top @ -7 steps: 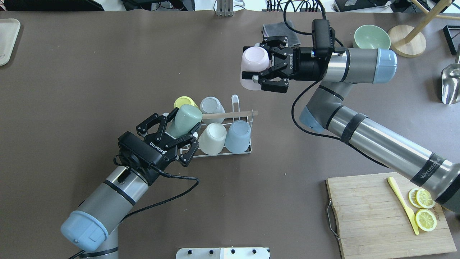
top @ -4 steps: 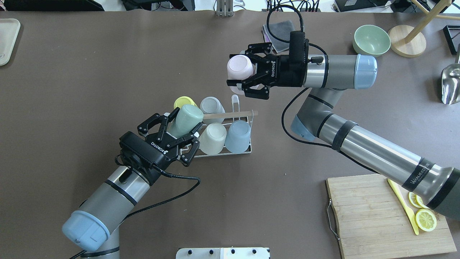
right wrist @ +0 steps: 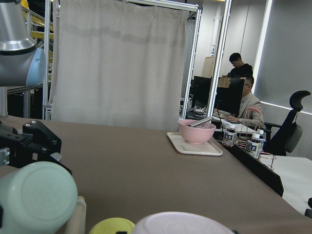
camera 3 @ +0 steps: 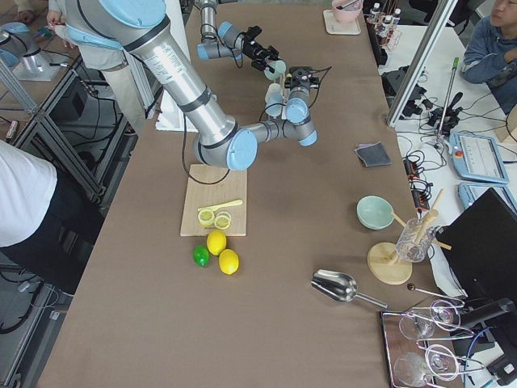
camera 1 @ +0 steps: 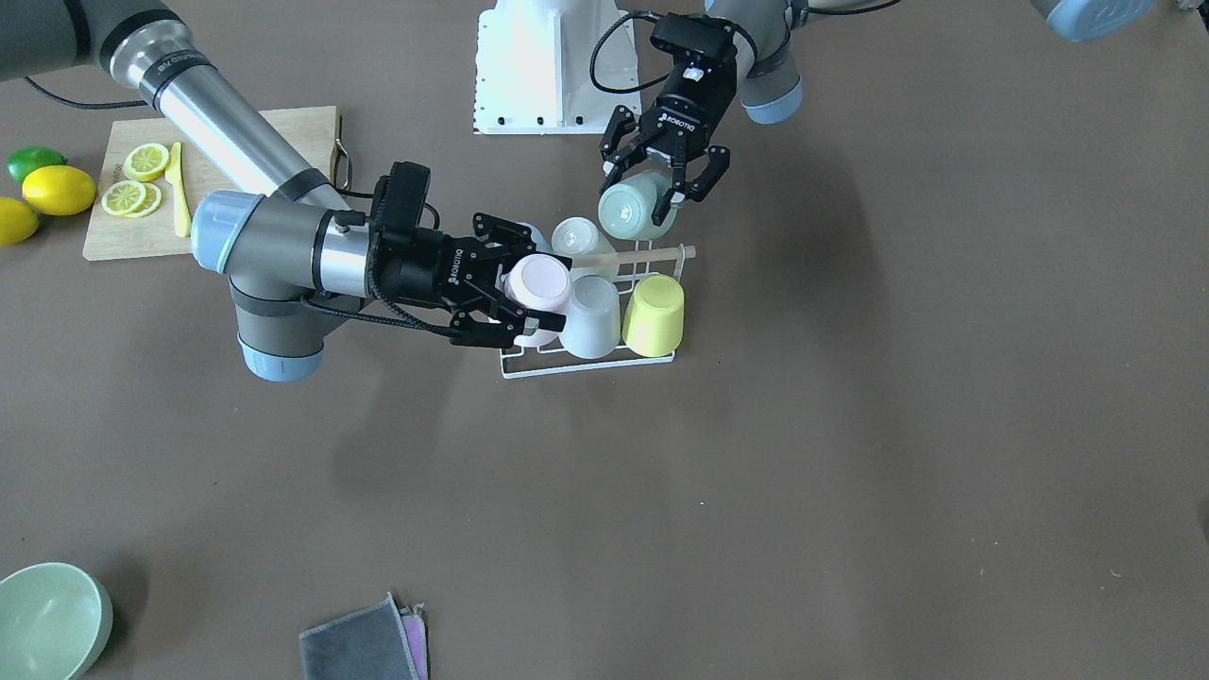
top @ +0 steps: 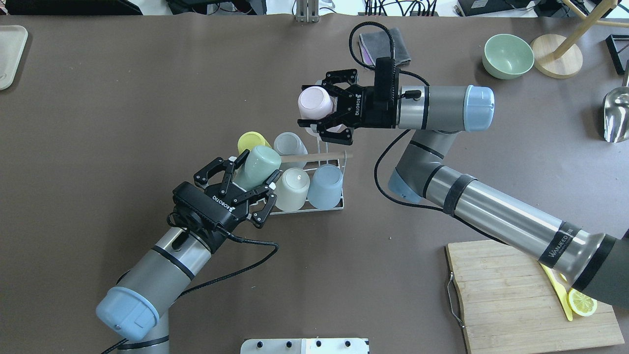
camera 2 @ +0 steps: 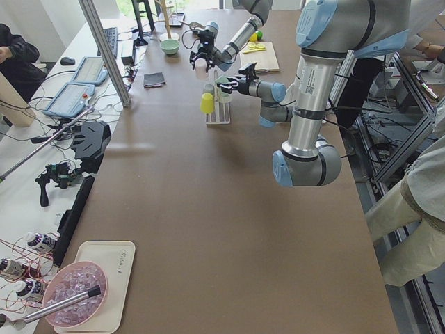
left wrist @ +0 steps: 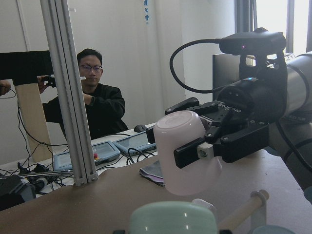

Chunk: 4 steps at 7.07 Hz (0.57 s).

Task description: Place cup on cup holder

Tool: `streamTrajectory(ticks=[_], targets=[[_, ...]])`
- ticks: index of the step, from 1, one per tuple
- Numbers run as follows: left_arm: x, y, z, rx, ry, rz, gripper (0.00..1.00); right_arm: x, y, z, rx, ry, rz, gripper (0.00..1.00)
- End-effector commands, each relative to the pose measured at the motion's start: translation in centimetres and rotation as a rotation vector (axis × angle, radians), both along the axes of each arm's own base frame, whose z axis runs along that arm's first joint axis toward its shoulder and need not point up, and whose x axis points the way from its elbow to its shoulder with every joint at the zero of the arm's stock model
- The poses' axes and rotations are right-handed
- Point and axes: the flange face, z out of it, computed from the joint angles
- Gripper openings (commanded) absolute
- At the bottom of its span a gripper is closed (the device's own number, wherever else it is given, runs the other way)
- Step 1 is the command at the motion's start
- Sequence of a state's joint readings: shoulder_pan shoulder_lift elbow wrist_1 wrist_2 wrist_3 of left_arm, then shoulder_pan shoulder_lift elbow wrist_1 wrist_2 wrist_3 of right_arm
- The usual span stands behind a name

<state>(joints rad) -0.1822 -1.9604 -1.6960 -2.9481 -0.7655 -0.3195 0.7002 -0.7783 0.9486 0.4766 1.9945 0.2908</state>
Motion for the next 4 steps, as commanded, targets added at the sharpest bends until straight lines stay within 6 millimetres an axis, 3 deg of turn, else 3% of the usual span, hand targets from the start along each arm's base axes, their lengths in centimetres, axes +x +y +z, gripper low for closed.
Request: streamTrajectory(ticks=[1,4], targets=[[0.69,0.02,0.17,-0.001,-0.009,0.003,0.0,-0.42,-0.05,0.64,0.006,0.012,0.009,0.0],[0.82,0.09,0.51,-0.002,-0.013,0.004,0.0,-0.68,0.03,1.18,0.012,0.02,0.012,0.0]])
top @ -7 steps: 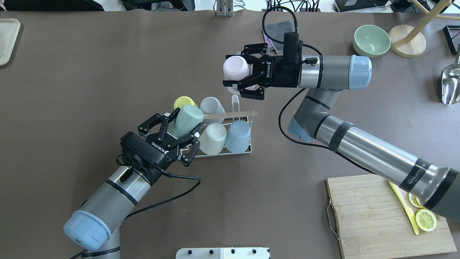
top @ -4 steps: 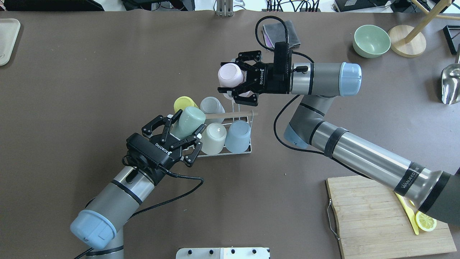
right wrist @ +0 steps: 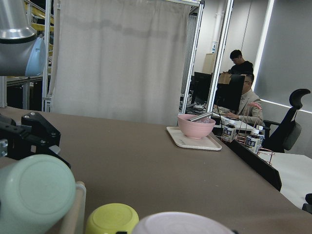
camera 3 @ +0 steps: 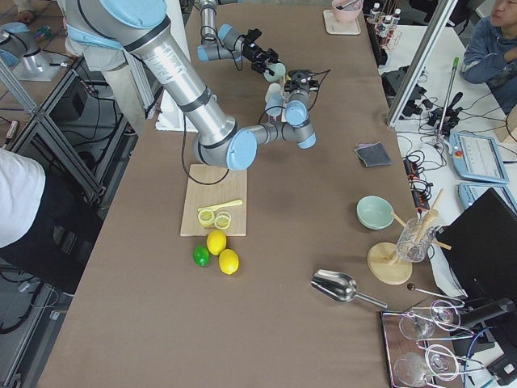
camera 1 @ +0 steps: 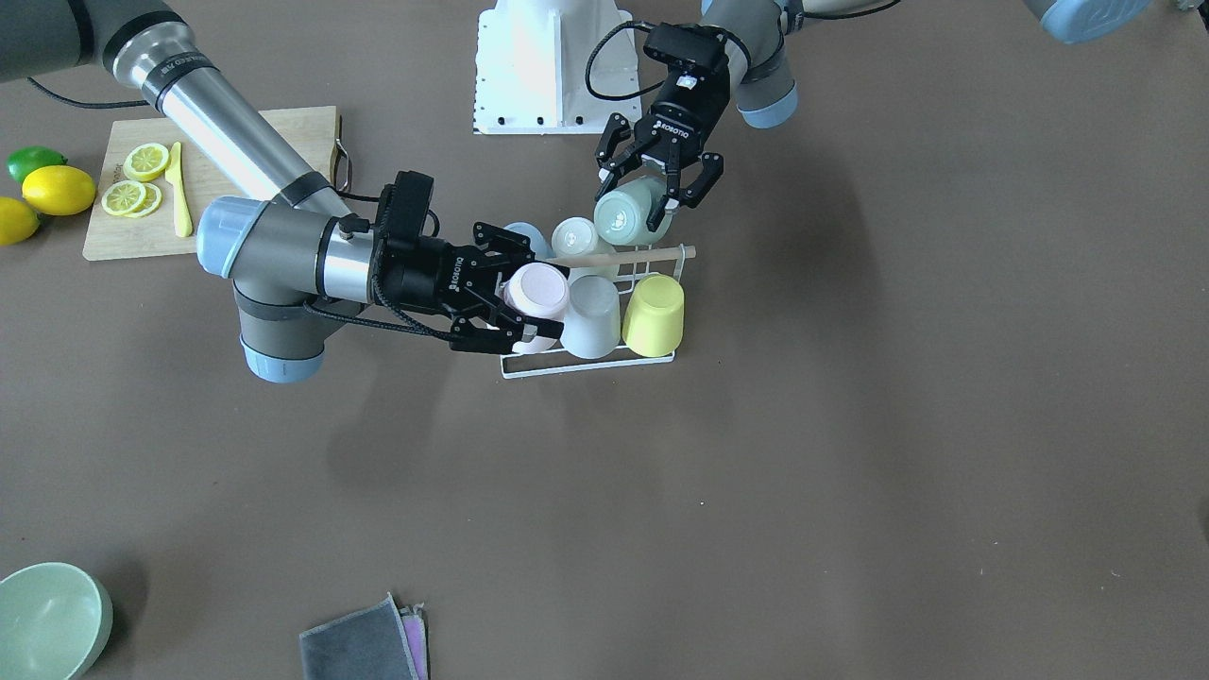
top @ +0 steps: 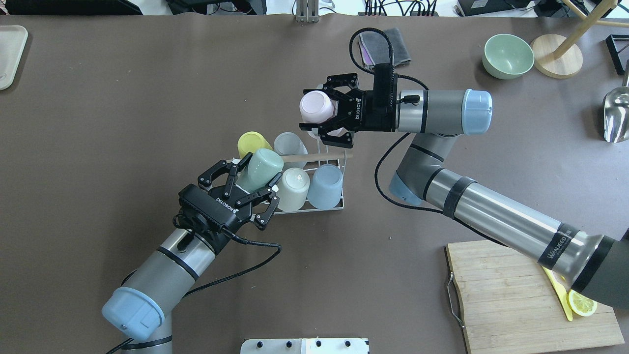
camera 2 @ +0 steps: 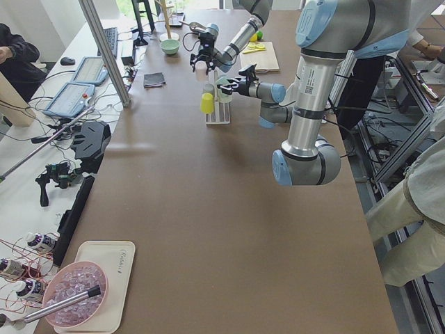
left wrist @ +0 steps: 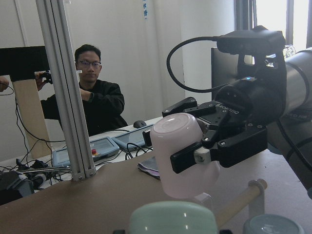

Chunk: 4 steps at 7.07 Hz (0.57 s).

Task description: Place cup on cup holder

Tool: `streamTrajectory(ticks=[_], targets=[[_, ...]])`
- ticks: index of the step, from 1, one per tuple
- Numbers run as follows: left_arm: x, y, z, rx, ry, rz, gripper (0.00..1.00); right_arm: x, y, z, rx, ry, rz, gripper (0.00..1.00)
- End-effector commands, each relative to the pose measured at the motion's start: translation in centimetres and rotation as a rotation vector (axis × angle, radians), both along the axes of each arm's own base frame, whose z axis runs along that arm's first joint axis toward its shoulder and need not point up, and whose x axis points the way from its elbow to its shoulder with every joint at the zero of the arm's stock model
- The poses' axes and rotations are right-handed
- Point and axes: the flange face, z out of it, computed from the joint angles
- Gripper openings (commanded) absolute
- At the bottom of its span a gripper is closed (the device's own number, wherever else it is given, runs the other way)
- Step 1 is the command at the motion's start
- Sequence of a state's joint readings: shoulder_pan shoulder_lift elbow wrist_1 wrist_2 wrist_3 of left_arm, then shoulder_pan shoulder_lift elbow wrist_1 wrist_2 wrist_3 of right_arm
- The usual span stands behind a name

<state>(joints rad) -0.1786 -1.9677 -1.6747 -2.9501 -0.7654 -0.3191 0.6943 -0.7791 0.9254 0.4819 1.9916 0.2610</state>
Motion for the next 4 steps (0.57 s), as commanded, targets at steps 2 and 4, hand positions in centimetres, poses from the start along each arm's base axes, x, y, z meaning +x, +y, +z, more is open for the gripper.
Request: streamTrajectory(ticks=[2,4], targets=[[0.0,0.3,0.3,0.0,0.002,0.005,0.0,-0.5,0.4,0.5,-0.002,0.004,-0.007,0.0],[0.5,1.2,0.4,0.001,0.008,0.024,0.0,-0.8,0.7,0.5,-0.004,0.003,-0.01,0.0]])
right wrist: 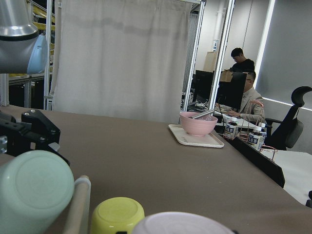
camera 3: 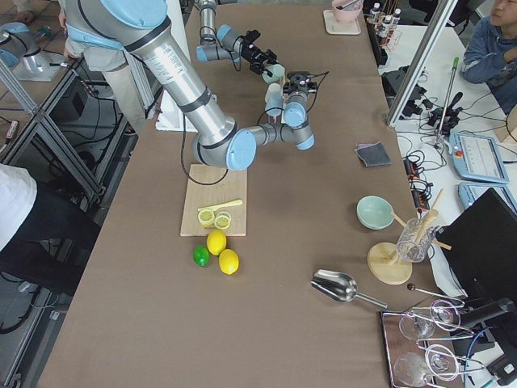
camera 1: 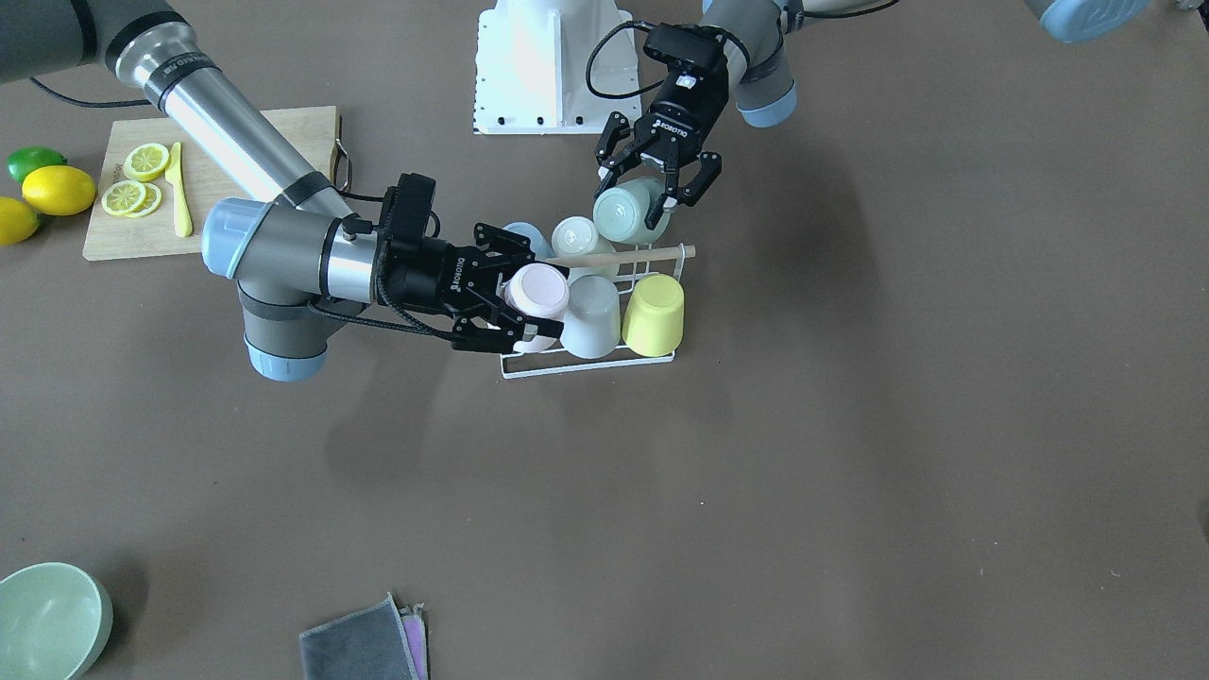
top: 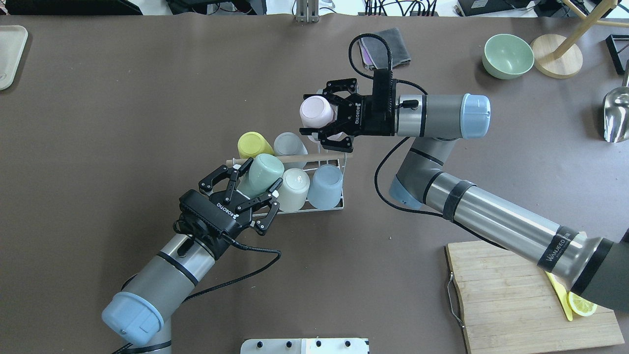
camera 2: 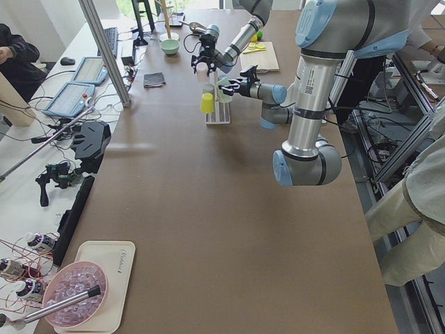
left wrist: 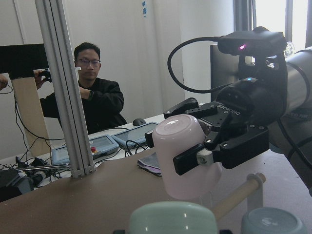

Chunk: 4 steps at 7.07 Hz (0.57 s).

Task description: Place cup on cup holder

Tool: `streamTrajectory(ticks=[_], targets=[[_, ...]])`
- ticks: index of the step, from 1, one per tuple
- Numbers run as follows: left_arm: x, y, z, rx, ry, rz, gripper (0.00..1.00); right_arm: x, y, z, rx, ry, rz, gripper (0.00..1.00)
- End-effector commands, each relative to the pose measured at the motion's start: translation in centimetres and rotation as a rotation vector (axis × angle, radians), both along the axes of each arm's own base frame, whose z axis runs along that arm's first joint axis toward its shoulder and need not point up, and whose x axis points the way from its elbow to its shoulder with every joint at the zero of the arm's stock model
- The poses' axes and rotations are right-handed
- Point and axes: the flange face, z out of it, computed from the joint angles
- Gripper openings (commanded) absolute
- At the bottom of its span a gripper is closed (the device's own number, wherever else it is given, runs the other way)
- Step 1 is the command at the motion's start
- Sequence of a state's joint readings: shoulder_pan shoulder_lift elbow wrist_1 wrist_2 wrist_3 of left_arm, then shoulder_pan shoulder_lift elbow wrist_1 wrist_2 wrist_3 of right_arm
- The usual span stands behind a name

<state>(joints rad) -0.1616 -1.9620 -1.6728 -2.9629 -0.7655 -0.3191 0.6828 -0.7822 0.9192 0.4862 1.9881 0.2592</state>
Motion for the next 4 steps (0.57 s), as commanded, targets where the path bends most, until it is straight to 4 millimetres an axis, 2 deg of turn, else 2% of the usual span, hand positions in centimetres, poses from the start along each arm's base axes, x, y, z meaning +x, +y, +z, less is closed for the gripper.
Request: streamTrajectory(ticks=[1,2,3,4], targets=[[0.16,0.34,0.1,0.0,0.001,0.007,0.0,-0.15,0.15,0.13,-0.002,0.001,-0.002,0.0],[0.16,0.33,0.11,0.0,0.0,0.005,0.0,-0.15,0.16,0.13,-0.003,0.001,-0.004,0.0],[0.14,0.33,0.11,0.0,0.001,0.005,0.99,-0.13,0.19,0.35,-0.008,0.003,-0.006,0.0],[0.08,0.34,0.04,0.0,0.004,0.005,0.98,-0.1,0.21,0.56,-0.009,0.006,-0.006,0.0]])
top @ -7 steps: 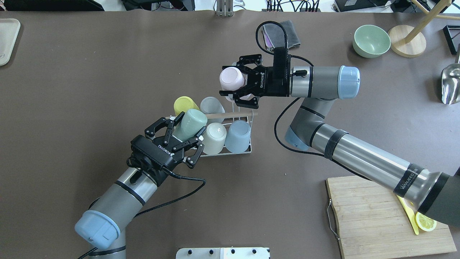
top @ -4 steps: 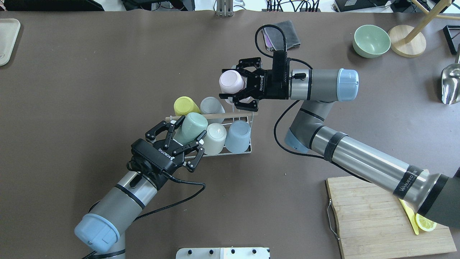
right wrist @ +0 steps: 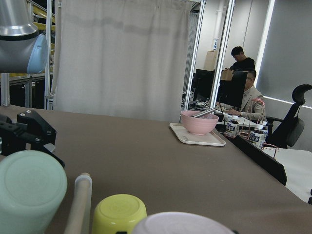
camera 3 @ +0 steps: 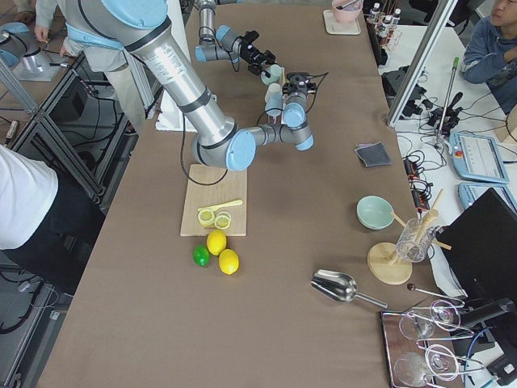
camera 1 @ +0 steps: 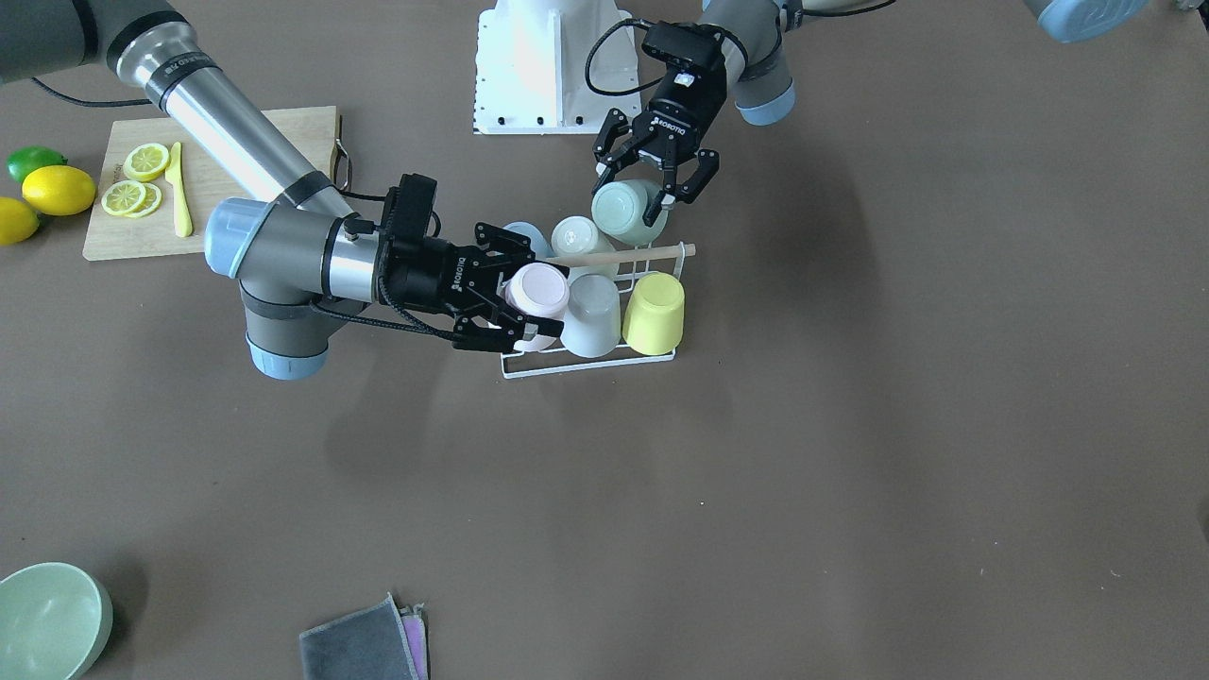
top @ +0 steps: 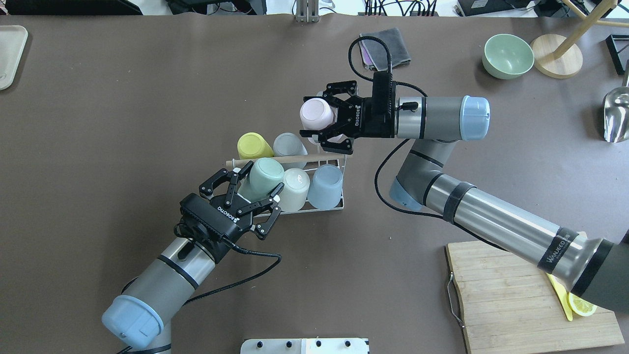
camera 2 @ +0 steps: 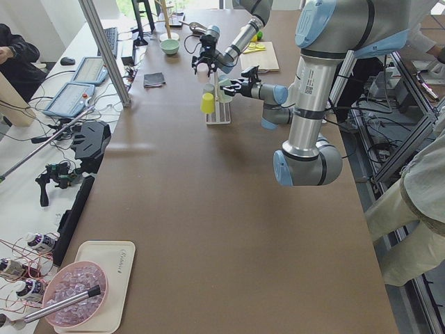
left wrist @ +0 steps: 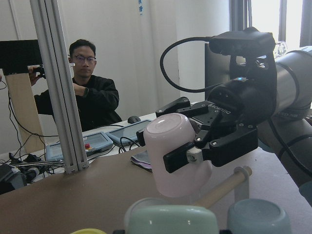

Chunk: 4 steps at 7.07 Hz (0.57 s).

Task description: Place cup on cup holder

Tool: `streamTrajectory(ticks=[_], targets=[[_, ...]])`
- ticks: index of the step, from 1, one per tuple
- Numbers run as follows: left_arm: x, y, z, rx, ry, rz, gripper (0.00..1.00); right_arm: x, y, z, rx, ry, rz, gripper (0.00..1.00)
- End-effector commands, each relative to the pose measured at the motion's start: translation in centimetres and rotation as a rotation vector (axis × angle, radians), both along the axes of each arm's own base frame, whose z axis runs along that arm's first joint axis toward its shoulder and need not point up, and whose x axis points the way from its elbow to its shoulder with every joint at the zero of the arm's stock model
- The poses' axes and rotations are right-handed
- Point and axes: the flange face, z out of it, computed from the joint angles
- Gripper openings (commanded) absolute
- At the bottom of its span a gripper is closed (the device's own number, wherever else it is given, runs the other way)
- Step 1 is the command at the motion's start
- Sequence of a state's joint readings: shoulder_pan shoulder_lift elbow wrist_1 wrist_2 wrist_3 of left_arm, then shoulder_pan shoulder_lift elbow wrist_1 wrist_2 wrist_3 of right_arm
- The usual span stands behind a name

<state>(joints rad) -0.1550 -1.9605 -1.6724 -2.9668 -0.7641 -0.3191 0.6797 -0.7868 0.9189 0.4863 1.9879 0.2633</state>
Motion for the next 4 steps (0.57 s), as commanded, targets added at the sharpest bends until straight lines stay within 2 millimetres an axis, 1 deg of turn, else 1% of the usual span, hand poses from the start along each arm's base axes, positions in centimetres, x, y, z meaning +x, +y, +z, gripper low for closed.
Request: streamTrajectory(ticks=[1,4], targets=[[-0.24,0.04,-0.02,0.002,0.016,0.0,0.98,0.02,0.03,0.23,-0.004,0.002,-0.001,0.0],[-0.73,-0.21,-0.37,0.004,0.028,-0.006,0.98,-0.18,0.27,-0.01,-0.014,-0.004,-0.013,0.0]])
